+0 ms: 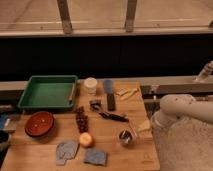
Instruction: Place fork in tray
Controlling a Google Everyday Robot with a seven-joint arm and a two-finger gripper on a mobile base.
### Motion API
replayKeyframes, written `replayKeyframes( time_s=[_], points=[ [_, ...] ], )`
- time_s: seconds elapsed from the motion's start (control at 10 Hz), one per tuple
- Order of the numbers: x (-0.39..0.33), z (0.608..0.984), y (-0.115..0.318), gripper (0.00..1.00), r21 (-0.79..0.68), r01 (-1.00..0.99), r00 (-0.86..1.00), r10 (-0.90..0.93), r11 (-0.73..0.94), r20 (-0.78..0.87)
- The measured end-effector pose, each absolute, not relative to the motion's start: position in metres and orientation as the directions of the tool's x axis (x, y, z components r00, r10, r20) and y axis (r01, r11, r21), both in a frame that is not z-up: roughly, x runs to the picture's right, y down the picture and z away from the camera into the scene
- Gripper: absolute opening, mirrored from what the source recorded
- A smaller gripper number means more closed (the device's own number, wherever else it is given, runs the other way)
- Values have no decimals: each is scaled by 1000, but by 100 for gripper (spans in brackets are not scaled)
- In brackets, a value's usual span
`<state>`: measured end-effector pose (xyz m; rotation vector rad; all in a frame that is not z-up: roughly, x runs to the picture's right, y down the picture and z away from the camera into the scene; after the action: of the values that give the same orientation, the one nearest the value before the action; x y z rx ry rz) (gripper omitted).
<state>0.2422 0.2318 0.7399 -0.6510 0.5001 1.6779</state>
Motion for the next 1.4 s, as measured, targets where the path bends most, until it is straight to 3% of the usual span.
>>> replayKeyframes(
  time_s=[0.9, 1.4],
  points=[
    [242, 740, 232, 80, -23, -981, -130, 739, -193, -661],
    [189, 773, 238, 80, -105, -988, -5, 714, -110, -700]
  ],
)
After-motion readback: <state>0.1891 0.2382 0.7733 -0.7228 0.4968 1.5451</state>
